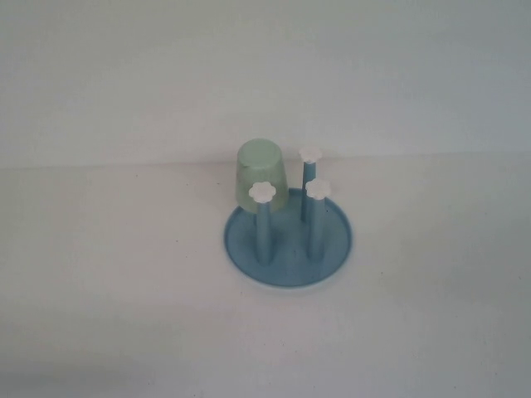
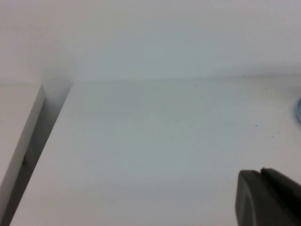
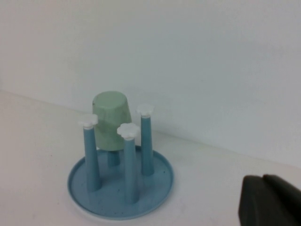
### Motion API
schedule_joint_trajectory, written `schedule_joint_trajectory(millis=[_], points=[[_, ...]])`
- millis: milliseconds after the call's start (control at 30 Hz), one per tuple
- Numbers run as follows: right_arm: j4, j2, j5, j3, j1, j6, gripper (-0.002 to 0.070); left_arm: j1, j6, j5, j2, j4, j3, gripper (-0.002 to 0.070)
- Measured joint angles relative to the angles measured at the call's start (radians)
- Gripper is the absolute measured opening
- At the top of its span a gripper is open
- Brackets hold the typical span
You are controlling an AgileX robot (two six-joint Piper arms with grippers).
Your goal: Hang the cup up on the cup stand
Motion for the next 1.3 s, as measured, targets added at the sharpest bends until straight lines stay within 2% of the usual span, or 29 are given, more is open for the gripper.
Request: schedule_joint_trajectory(millis=[200,267,500,1300], points=[[0.017,0.0,0.0,0.0,0.0,0.0,0.0001,0.0,0.084,-0.287,-0.024,-0.005,0.207,0.0],[0.022,0.0,0.0,0.0,0.0,0.0,0.0001,0.0,0.087,-0.317,-0.024,-0.004,0.207,0.0],[0.027,0.0,0.0,0.0,0.0,-0.004,0.0001,0.0,0.094,-0.219,-0.026,0.005,0.204,0.0],[0.038,-0.009,-0.002,0.0,0.0,-0.004,0.0001,0.0,0.096,-0.215,-0.026,0.008,0.204,0.0]])
